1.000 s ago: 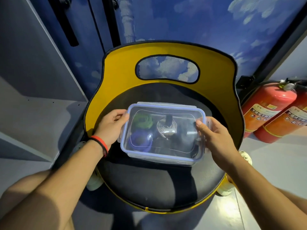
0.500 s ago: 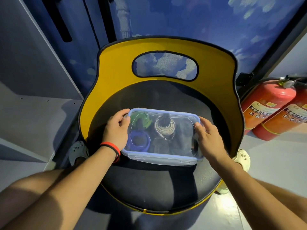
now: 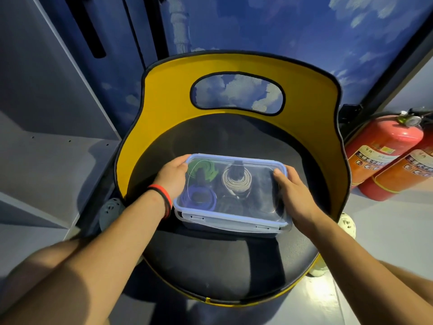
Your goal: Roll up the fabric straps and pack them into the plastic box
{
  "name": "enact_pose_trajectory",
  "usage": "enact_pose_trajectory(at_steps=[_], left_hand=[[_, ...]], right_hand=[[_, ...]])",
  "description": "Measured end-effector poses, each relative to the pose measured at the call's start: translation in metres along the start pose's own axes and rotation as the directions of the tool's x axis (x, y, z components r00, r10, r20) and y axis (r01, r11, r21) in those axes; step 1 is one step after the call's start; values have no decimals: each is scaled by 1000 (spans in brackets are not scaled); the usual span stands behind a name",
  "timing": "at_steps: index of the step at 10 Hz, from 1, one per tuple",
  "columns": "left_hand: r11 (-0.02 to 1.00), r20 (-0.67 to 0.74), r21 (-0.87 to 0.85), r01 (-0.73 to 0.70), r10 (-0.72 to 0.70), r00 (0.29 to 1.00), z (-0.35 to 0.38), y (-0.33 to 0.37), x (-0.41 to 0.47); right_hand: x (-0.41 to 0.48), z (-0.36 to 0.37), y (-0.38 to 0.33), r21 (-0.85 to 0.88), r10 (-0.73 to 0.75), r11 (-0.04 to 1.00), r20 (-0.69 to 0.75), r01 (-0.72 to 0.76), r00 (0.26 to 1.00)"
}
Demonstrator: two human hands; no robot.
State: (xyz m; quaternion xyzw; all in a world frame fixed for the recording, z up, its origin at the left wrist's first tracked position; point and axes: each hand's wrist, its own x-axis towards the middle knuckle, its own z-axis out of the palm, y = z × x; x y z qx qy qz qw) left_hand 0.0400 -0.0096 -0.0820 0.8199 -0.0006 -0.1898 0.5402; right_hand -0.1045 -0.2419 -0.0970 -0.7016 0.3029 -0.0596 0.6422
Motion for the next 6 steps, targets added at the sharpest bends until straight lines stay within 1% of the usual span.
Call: enact_pose_trajectory(at_steps=[1,2,3,4,5,6], left_hand=[[997,-66,-54,53,-56,996,9,-6,-11],[959,-37,-170,226,-235,971,10,-11,-19],[940,74,-187,284,-275,959,2,-14,-12],[954,116,-144,262,-247,962,-6,-13,-5],[956,124,-134,261,-245,961,-9,-14,-2],[981,89,-22,193,-191,978,-13,-2,-6]], right_hand=[[3,-3,-2,112,53,992,73,-61,996],[9,-7,-4,113,128,984,96,-139,987],[9,-5,-4,-7,110,994,24,-110,994],[2,-2,-1,-76,47,996,-41,-50,998],[-6,-3,0,-143,3,990,-62,-12,998],[-11,-8,-11,-271,-83,961,-131,45,988]])
